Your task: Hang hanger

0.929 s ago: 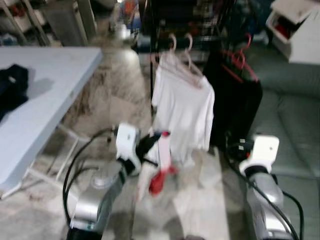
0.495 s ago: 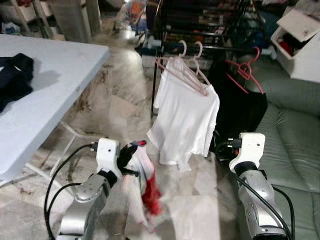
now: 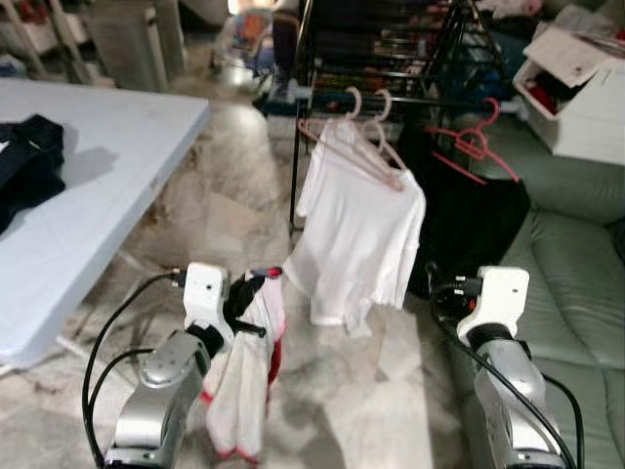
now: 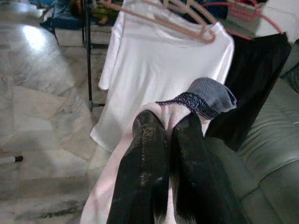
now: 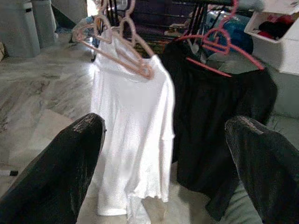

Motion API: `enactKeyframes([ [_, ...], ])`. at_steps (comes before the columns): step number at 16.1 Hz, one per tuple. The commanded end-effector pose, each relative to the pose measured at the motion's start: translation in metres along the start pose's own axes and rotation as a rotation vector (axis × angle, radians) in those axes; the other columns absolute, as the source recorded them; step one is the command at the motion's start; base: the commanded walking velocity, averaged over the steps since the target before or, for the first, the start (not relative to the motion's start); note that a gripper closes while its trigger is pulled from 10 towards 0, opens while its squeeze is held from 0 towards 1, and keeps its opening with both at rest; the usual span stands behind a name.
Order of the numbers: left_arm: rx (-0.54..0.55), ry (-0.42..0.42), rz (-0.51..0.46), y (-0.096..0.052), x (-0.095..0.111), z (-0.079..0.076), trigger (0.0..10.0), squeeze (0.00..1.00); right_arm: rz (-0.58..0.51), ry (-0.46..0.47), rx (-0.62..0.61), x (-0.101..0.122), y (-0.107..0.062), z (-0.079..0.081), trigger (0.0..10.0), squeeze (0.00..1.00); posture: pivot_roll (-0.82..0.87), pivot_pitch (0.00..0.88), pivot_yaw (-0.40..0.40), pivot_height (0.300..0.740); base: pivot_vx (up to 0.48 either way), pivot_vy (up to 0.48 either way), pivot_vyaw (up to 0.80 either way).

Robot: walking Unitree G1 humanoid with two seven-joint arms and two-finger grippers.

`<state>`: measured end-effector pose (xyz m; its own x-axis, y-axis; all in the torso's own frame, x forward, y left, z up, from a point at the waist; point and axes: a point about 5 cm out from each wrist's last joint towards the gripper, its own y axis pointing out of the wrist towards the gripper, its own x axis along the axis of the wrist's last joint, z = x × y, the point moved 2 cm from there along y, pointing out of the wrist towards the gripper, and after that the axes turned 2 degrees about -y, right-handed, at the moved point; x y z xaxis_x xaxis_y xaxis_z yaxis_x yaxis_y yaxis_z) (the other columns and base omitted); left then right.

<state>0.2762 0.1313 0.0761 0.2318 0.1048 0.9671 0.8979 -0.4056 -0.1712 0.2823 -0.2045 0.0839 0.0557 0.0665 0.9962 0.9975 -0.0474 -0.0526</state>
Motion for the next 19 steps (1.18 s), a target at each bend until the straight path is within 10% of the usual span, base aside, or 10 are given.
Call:
enactKeyframes([
  [1, -0.015, 0.014, -0.023, 0.003, 0.005, -0.002, 10.0, 0.0, -0.006, -0.002, -0.007, 0.001, 0.0, -0.002, 10.0, 0.0, -0.04, 0.024, -0.012, 0.74, 0.337, 0.341, 0.0],
  [12, -0.017, 0.016, -0.024, 0.0, 0.0, -0.011, 10.0, 0.0, -0.006, 0.0, -0.016, -0.001, -0.002, -0.003, 10.0, 0.0, -0.04, 0.029, 0.0, 0.74, 0.321, 0.055, 0.0],
  [19, 0.174, 0.095, -0.022, -0.036, -0.009, 0.021, 10.0, 0.0, 0.05, -0.023, 0.001, -0.013, -0.04, -0.013, 10.0, 0.0, -0.05, 0.038, 0.011, 0.74, 0.0, 0.0, 0.0],
])
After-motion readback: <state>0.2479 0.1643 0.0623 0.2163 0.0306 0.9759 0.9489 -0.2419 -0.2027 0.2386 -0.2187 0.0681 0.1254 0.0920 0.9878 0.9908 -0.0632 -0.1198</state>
